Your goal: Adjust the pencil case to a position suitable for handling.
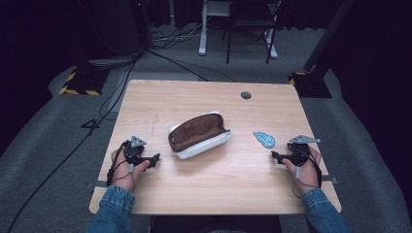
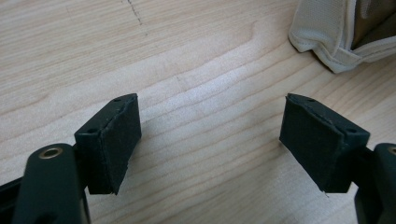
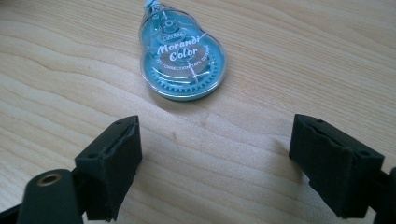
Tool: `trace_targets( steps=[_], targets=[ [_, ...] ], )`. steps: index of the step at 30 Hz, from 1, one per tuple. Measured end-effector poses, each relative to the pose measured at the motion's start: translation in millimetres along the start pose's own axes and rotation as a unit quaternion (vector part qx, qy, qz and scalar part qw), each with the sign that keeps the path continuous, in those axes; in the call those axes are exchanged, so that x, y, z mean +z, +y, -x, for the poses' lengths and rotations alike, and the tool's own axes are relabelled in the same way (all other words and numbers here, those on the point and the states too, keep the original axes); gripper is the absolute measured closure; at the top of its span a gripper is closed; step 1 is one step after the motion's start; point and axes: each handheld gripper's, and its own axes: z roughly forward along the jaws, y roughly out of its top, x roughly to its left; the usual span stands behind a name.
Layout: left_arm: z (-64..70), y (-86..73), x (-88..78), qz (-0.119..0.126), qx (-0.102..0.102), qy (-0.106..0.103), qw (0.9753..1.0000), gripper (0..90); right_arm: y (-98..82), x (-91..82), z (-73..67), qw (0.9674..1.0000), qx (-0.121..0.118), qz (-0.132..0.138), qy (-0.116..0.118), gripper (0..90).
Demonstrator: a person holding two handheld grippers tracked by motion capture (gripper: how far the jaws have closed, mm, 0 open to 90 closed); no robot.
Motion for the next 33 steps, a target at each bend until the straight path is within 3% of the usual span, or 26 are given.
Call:
trace_targets(
  steps=[12,21,33],
  targets=[
    [3.1,18.5,-18.3,0.028,-0.003,-0.008,0.9996,20.8,-1.8,-2.0,0.7,0.9999,-0.010,0.000,0.010,17.3],
    [9.1,33.9,-28.2,0.063,-0.003,-0.030,0.9976,23.0,-2.4,-2.6,0.5,0.9999,-0.011,0.000,0.011,17.3],
    [25.3,56.1,-22.1,0.081,0.025,-0.060,0.9947,22.9,-2.5,-2.6,0.5,0.9999,-0.011,0.000,0.011,17.3]
  ],
)
